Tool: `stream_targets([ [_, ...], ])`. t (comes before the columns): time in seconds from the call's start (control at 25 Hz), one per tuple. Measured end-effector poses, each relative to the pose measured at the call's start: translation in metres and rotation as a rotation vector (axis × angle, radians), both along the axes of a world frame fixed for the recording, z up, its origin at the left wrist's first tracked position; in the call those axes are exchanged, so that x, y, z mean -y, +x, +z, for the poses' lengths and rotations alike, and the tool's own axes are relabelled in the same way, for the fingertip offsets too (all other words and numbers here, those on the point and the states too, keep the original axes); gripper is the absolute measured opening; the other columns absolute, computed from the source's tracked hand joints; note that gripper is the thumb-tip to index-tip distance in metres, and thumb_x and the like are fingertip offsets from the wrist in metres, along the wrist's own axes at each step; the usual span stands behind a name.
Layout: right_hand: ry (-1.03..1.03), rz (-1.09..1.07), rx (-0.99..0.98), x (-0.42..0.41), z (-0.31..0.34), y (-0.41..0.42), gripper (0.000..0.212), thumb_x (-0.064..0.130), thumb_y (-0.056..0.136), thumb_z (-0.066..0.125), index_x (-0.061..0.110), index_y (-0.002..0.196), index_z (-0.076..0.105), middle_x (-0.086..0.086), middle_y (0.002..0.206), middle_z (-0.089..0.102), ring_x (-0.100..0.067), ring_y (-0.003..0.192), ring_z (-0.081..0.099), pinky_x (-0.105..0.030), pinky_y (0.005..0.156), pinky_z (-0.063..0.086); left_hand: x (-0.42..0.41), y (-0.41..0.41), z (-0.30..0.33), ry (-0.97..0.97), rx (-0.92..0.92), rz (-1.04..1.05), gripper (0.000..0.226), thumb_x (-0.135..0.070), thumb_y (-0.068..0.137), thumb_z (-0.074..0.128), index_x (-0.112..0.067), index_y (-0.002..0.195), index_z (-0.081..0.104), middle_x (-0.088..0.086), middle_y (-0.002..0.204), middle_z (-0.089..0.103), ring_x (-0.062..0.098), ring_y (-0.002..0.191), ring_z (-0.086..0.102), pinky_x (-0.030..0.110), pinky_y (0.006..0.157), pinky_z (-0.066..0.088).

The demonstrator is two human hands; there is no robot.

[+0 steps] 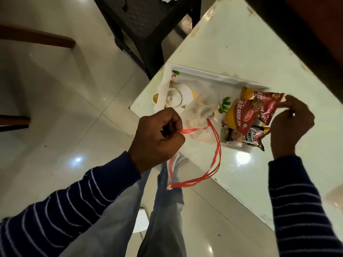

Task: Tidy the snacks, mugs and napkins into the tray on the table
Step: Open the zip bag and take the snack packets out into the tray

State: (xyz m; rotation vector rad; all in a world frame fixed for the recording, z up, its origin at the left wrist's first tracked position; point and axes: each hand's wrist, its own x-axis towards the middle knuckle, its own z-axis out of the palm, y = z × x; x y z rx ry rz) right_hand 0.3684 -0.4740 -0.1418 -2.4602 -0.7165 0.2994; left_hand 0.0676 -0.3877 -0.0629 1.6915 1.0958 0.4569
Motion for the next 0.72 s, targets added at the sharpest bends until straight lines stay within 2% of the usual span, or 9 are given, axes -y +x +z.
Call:
stream_targets([
  [0.08,0.042,0.0,0.003,0.011,-0.003,-0.029,0.024,0.001,0.083,0.05,0.003,0.095,0.071,-0.008,0.108,0.071,-0.024,0.105,0.065,-0.009,0.088,0.041,-0.002,0.003,-0.001,-0.056,0.034,-0.024,0.008,0.003,0.071,0.064,-0.002,0.072,0.059,0.01,0.056,0.055,0.019,0.052,0.048,0.019,0.049,0.041],
  [0.12,-0.029,0.07,-0.013,0.016,-0.009,-0.045,0.019,0.011,0.089,0.059,0.006,0.104,0.071,-0.012,0.119,0.067,-0.028,0.113,0.062,-0.017,0.094,0.043,-0.002,0.004,-0.001,-0.076,0.043,-0.037,0.008,0.003,0.071,0.064,-0.003,0.072,0.058,0.01,0.056,0.055,0.019,0.052,0.048,0.019,0.049,0.041],
  [0.2,-0.285,0.237,0.005,0.027,-0.026,-0.068,0.034,0.028,0.092,0.066,0.015,0.124,0.066,-0.014,0.147,0.049,-0.034,0.131,0.048,-0.04,0.105,0.041,-0.005,0.007,0.0,-0.092,0.048,-0.066,0.008,0.0,0.071,0.065,-0.005,0.073,0.058,0.007,0.056,0.055,0.019,0.053,0.05,0.018,0.049,0.042],
  [0.32,-0.56,0.325,0.025,0.037,-0.046,-0.072,0.042,0.017,0.092,0.062,0.02,0.133,0.06,-0.01,0.159,0.032,-0.038,0.142,0.033,-0.059,0.108,0.037,-0.011,0.006,0.0,-0.101,0.054,-0.12,0.006,-0.003,0.072,0.064,-0.006,0.074,0.059,0.005,0.058,0.057,0.019,0.053,0.051,0.021,0.049,0.044],
  [0.4,-0.629,0.344,0.028,0.041,-0.051,-0.069,0.048,0.007,0.092,0.058,0.021,0.138,0.055,-0.009,0.16,0.031,-0.037,0.146,0.026,-0.061,0.112,0.03,-0.014,0.002,-0.001,-0.119,0.082,-0.149,0.005,-0.004,0.073,0.063,-0.004,0.074,0.059,0.006,0.059,0.057,0.02,0.053,0.052,0.026,0.048,0.045],
  [0.48,-0.494,0.306,0.067,0.04,-0.038,-0.076,0.049,0.002,0.092,0.057,0.016,0.138,0.055,-0.012,0.158,0.034,-0.035,0.146,0.029,-0.057,0.115,0.029,-0.016,-0.001,-0.004,-0.129,0.081,-0.17,0.004,-0.006,0.074,0.064,-0.005,0.076,0.06,0.006,0.061,0.059,0.021,0.054,0.054,0.029,0.048,0.048],
  [0.56,-0.223,0.141,0.002,0.042,-0.012,-0.08,0.044,0.008,0.093,0.058,0.013,0.137,0.055,-0.012,0.151,0.044,-0.03,0.14,0.041,-0.044,0.112,0.039,-0.018,0.0,-0.003,-0.137,0.074,-0.186,0.006,-0.007,0.076,0.067,-0.007,0.078,0.061,0.004,0.061,0.061,0.02,0.057,0.057,0.023,0.05,0.05],
  [0.64,0.041,0.057,-0.263,0.042,0.034,-0.094,0.048,0.032,0.094,0.061,0.024,0.14,0.052,-0.007,0.144,0.053,-0.024,0.13,0.053,-0.03,0.097,0.051,-0.019,0.003,0.003,-0.152,0.083,-0.189,0.01,-0.006,0.078,0.07,-0.011,0.081,0.061,0.0,0.063,0.063,0.016,0.062,0.061,0.014,0.051,0.049],
  [0.72,0.1,0.109,-0.583,0.043,0.077,-0.124,0.071,0.062,0.082,0.064,0.039,0.145,0.04,0.003,0.148,0.049,-0.017,0.131,0.053,-0.032,0.097,0.049,-0.019,0.011,0.012,-0.205,0.082,-0.162,0.018,-0.005,0.079,0.073,-0.018,0.083,0.06,-0.003,0.065,0.065,0.013,0.065,0.065,0.017,0.052,0.053],
])
